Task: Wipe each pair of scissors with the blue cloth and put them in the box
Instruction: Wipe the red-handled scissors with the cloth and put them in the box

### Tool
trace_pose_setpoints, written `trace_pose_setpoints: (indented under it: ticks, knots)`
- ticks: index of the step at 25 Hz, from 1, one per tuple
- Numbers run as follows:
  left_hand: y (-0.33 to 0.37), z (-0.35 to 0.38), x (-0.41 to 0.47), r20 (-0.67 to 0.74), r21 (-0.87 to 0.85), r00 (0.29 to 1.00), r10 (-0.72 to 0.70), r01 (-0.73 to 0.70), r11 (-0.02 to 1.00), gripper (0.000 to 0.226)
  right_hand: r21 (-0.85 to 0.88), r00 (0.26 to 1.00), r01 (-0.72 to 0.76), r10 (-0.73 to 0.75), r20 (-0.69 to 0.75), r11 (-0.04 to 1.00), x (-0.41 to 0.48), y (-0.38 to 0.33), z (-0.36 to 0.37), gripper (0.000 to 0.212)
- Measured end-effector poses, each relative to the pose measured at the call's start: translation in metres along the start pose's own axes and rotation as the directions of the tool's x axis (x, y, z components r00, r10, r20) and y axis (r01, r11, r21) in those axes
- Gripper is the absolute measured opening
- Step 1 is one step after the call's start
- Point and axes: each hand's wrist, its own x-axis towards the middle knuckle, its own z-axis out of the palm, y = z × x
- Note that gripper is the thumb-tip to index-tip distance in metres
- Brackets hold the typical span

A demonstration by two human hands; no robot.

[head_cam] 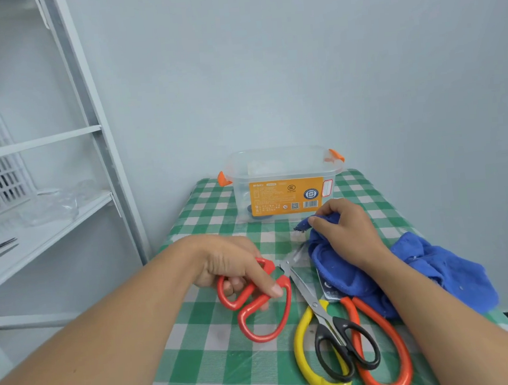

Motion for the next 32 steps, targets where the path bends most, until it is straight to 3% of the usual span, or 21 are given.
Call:
trace_pose_setpoints:
  ticks: [3,8,11,16,20,23,27,32]
  knots:
    - [0.0,-0.006,-0.003,-0.089,-0.215,0.988,0.129,-0.146,0.966,0.015,0.048,0.999,-0.015,0.017,-0.042,0.999,0.001,-0.002,-0.001,0.014]
    - [0.011,-0.007,0.008,-0.36,-0.452,0.894,0.268,-0.418,0.788,0.012,0.144,0.985,0.06,-0.035,-0.167,0.988,-0.003,-0.012,-0.005,0.016]
    - [0.015,-0.002,0.023,-0.492,-0.394,0.814,0.308,-0.524,0.755,0.018,0.303,0.981,0.022,0.038,-0.19,0.953,-0.002,-0.016,-0.008,0.016]
    - [0.021,0.0,0.043,-0.635,-0.191,0.703,0.32,-0.544,0.817,0.036,0.502,0.969,0.016,0.111,-0.222,0.865,0.002,-0.02,-0.014,0.012]
    - [0.028,-0.001,0.051,-0.676,-0.116,0.648,0.351,-0.564,0.818,0.039,0.55,0.967,0.036,0.109,-0.23,0.834,0.007,-0.022,-0.02,0.031]
    - [0.031,-0.003,0.056,-0.686,-0.116,0.631,0.362,-0.586,0.802,0.038,0.577,0.974,0.076,0.065,-0.219,0.813,0.008,-0.026,-0.025,0.035]
    - [0.036,0.002,0.06,-0.668,-0.137,0.638,0.384,-0.612,0.779,0.036,0.628,0.987,0.121,-0.028,-0.156,0.769,0.005,-0.033,-0.024,0.013]
    - [0.037,0.004,0.068,-0.641,-0.148,0.643,0.419,-0.639,0.755,0.034,0.542,0.997,0.073,-0.049,-0.059,0.837,0.009,-0.034,-0.019,0.031]
